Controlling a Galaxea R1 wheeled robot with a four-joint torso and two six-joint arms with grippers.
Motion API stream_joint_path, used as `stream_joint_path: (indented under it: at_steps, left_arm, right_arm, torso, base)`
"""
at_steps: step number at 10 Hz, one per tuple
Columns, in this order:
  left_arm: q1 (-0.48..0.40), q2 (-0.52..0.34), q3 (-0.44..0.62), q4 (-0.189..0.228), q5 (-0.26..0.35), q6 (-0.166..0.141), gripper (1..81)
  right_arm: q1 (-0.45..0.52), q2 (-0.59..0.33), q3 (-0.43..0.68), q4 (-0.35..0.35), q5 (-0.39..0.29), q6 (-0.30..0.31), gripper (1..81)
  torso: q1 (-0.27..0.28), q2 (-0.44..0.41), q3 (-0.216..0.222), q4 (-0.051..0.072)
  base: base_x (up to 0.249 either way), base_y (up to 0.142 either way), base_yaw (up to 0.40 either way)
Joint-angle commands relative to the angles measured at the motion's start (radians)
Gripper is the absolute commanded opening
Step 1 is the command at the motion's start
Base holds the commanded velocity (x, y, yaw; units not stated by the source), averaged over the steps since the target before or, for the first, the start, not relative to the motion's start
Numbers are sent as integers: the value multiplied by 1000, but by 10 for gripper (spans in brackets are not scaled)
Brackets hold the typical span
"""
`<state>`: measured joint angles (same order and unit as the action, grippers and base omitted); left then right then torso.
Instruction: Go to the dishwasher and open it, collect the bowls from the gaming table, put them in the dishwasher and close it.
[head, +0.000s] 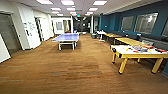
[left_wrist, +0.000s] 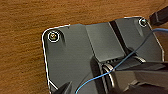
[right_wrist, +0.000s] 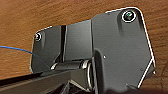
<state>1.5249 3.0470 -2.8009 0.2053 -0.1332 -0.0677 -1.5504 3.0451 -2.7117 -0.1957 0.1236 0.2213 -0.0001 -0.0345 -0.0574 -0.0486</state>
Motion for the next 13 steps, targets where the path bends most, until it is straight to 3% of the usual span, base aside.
stream_joint_path:
  at_steps: [1, 13]
  left_arm:
    - [-44, 1, 1, -4, 43, 0, 811]
    - [-44, 26, -3, -14, 43, -8, 811]
  right_arm:
    - [60, 7, 3, -19, -42, -3, 811]
    - [57, 10, -14, -51, -42, -2, 811]
  torso:
    - [0, 0, 0, 0]
    - [0, 0, 0, 0]
  base:
    - [229, 0, 0]
    - [256, 0, 0]
